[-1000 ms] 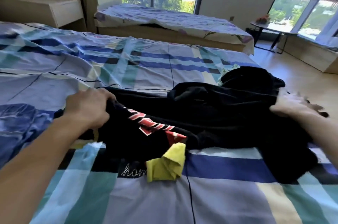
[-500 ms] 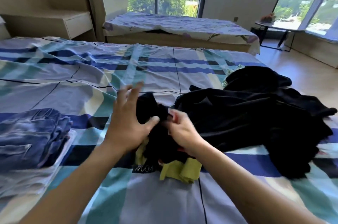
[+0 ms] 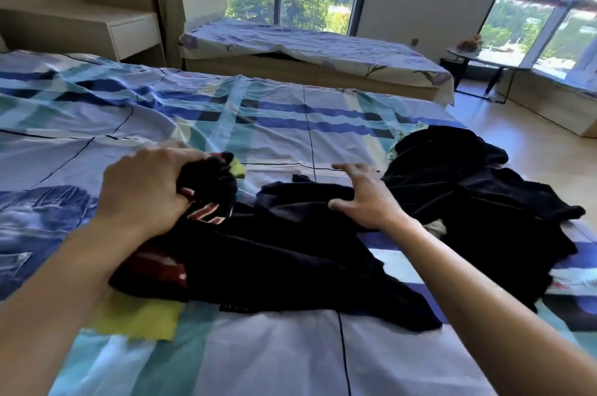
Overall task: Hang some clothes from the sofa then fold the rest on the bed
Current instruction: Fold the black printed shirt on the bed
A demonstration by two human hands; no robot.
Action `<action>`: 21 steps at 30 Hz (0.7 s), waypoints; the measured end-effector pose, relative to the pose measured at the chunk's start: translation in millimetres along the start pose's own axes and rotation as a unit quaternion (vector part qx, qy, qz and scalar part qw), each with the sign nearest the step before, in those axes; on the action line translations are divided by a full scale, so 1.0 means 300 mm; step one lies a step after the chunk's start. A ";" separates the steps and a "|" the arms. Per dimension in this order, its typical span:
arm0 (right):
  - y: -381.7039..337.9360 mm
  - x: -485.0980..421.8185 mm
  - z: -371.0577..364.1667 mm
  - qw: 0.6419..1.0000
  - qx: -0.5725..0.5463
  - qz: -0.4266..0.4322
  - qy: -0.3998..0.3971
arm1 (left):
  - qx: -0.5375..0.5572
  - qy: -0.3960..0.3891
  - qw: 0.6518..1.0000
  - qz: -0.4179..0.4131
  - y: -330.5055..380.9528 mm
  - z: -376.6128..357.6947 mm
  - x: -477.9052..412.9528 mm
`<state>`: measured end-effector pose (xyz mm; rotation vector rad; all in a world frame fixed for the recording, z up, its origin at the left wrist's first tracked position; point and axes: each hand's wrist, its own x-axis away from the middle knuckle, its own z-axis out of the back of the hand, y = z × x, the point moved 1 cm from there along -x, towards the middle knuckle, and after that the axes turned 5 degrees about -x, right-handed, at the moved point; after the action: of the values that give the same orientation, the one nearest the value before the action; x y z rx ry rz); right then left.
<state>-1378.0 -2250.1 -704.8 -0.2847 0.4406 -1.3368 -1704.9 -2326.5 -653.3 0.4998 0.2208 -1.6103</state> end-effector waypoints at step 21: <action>0.459 0.153 0.338 0.951 0.271 -0.150 0.005 | 0.178 -0.122 0.964 -0.156 0.083 -0.084 -0.001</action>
<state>-1203.6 -2270.4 -682.9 0.1195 0.0243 -1.6994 -1675.9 -2318.1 -671.6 0.5528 -0.1900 -2.0162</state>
